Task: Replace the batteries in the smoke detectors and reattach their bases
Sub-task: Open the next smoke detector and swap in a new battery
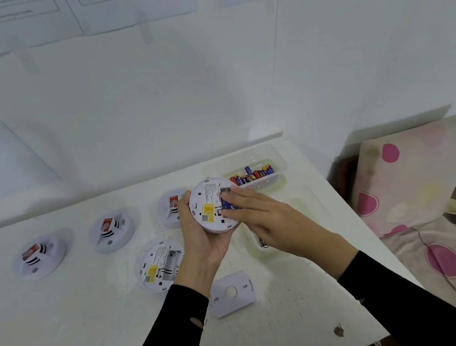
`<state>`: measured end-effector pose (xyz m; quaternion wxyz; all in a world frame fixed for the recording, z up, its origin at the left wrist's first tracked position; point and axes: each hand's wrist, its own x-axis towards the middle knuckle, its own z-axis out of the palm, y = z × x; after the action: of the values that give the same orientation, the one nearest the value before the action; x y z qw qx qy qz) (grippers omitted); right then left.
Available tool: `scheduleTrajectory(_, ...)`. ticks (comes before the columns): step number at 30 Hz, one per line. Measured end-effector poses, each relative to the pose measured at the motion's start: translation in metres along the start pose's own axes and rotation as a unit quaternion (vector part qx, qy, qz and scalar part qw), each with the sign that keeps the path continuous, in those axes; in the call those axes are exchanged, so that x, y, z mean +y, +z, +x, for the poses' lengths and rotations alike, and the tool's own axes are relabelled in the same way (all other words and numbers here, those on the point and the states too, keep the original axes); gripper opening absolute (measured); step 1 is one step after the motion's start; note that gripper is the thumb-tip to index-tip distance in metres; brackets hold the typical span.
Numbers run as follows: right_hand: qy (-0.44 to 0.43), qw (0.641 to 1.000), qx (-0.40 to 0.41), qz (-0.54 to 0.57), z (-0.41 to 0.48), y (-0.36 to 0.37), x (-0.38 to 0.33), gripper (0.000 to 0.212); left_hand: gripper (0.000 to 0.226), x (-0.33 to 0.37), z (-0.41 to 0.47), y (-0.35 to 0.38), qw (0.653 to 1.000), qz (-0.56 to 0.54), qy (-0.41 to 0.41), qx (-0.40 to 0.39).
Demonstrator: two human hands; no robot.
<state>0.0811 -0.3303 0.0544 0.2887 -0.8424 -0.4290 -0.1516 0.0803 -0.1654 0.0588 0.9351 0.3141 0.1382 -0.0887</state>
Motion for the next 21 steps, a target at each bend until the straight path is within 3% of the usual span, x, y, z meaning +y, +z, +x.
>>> scheduleTrajectory(2, 0.011, 0.999, 0.028, 0.018, -0.004, -0.003, -0.003, 0.036, 0.057, -0.001, 0.001, 0.000, 1.000, -0.011, -0.007, -0.003)
scheduleTrajectory(4, 0.087, 0.986, 0.116, 0.086, -0.004, -0.006, -0.010, 0.031, 0.055, -0.003, 0.001, 0.001, 1.000, -0.021, -0.007, -0.004)
scheduleTrajectory(6, 0.197, 0.935, 0.237, 0.178, -0.001, -0.011, -0.011, 0.023, 0.054, -0.005, 0.002, 0.001, 0.999, -0.037, -0.008, -0.005)
scheduleTrajectory(8, 0.307, 0.883, 0.274, 0.225, -0.003, -0.018, 0.001, 0.019, 0.054, -0.005, 0.003, -0.002, 0.999, -0.054, -0.008, -0.002)
scheduleTrajectory(9, 0.352, 0.886, 0.228, 0.199, -0.006, -0.022, 0.010, 0.021, 0.054, -0.004, 0.003, -0.004, 0.998, -0.061, -0.006, -0.004)
scheduleTrajectory(12, 0.422, 0.903, -0.064, 0.042, -0.019, -0.020, 0.038, 0.037, 0.055, -0.004, 0.003, -0.008, 0.997, -0.072, -0.004, -0.013)
scheduleTrajectory(13, 0.425, 0.895, -0.132, 0.012, -0.022, -0.015, 0.044, 0.039, 0.055, -0.004, 0.002, -0.007, 0.997, -0.074, -0.004, -0.015)
scheduleTrajectory(15, 0.413, 0.892, -0.186, -0.019, -0.025, -0.007, 0.046, 0.042, 0.058, -0.003, 0.001, -0.007, 0.997, -0.076, -0.005, -0.015)
scheduleTrajectory(16, 0.403, 0.898, -0.176, -0.025, -0.025, -0.004, 0.043, 0.040, 0.059, -0.002, 0.000, -0.007, 0.997, -0.078, -0.003, -0.015)
scheduleTrajectory(18, 0.358, 0.930, -0.076, -0.038, -0.023, 0.001, 0.027, 0.025, 0.057, 0.001, -0.003, -0.008, 0.997, -0.076, 0.002, -0.019)
scheduleTrajectory(20, 0.258, 0.966, 0.028, 0.006, -0.020, 0.007, 0.001, 0.019, 0.056, 0.005, -0.007, -0.012, 0.997, -0.068, 0.013, -0.019)
scheduleTrajectory(21, 0.202, 0.978, 0.022, 0.041, -0.019, 0.012, -0.013, 0.018, 0.058, 0.007, -0.009, -0.014, 0.998, -0.062, 0.018, -0.019)
